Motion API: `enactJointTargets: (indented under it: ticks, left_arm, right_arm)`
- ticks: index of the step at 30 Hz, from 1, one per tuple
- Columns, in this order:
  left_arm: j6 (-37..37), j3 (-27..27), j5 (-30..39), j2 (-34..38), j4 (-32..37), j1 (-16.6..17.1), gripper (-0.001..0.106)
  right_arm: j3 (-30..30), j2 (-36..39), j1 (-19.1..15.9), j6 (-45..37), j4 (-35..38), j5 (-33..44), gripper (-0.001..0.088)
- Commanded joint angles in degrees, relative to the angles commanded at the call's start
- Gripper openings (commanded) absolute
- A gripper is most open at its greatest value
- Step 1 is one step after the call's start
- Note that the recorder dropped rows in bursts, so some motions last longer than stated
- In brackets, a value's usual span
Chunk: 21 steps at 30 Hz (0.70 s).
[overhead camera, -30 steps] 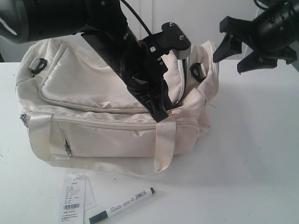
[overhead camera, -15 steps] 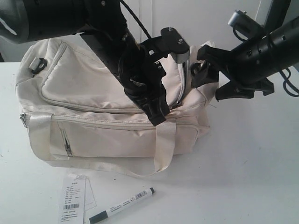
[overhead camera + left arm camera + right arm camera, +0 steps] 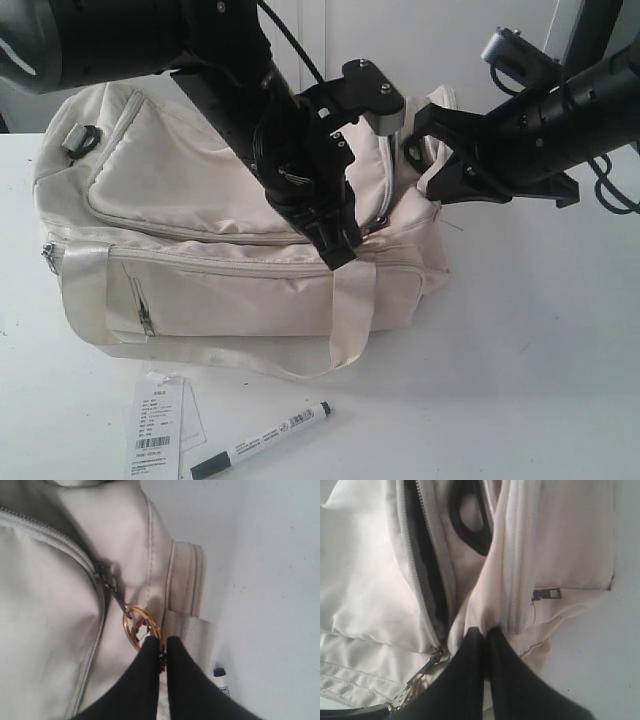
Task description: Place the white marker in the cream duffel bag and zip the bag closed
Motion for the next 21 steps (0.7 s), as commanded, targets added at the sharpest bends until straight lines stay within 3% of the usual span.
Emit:
enactJointTargets:
  ticks: [21]
  left_arm:
    - [-0.03, 0.0, 7.32, -2.99, 3.42, 0.0, 0.0]
  right_arm:
    - [0.0, 0.0, 0.0, -0.16, -1.1, -0.97, 0.0]
